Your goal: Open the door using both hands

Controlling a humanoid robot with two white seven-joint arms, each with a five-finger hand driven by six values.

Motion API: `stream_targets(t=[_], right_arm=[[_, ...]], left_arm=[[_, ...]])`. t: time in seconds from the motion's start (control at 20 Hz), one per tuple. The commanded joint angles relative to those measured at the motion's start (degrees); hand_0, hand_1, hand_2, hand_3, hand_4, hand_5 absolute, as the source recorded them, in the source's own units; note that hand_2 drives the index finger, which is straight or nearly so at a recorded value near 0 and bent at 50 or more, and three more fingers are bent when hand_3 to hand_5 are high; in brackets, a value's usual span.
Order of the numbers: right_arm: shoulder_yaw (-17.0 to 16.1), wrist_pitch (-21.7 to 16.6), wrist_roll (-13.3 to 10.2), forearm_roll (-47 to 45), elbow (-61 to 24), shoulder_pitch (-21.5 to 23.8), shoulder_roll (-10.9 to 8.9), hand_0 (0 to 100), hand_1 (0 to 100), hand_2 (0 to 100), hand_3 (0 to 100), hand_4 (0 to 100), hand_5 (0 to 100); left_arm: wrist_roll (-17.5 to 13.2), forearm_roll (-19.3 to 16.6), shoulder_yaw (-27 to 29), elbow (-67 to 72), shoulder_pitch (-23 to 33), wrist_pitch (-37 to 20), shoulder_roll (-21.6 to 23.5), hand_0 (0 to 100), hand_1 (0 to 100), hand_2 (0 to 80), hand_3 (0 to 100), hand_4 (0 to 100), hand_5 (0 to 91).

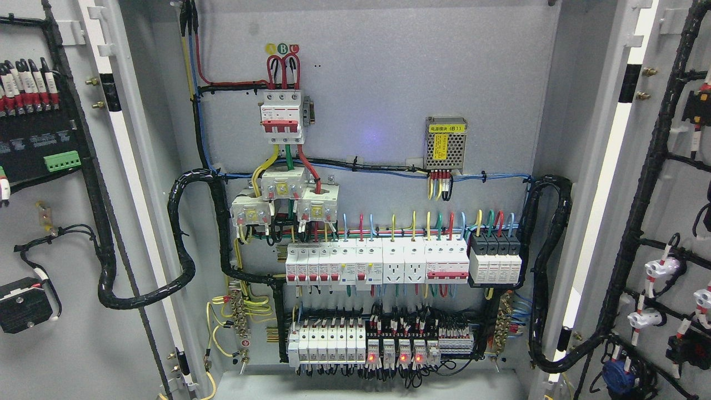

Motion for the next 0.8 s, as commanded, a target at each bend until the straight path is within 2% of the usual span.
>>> stream_targets(t=[0.0,0.1,0.25,0.4,0.75], right_arm=[[11.33,0.05,0.21,6.76,0.96,1.77,-4.16,7,14,0,0,0,0],[13.70,0.05,0.21,10.03,4.12,1.68,-3.46,7,14,0,0,0,0],[18.27,0.05,0.21,10.04,10.97,1.77,-3.29,7,14,0,0,0,0],[20.91,0.05,0.12,9.95,17.48,1.77,-3.11,7,14,0,0,0,0],[25.84,0.05,0.21,10.22,26.71,1.68,-2.58,7,14,0,0,0,0]], left_arm=[[0.01,0.03,-0.12,9.57,-2.98,-23.57,4.28,12,56,0.0,0,0,0.0],[0.01,0.03,-0.21,10.46,-3.68,-23.49,4.54,12,56,0.0,0,0,0.0],[0.01,0.03,-0.38,11.77,-4.38,-23.57,4.90,12,56,0.0,0,0,0.0],[0.09,0.03,-0.56,13.09,-5.09,-23.57,5.86,12,56,0.0,0,0,0.0],[0.09,0.03,-0.82,14.85,-6.50,-23.57,7.27,12,56,0.0,0,0,0.0]])
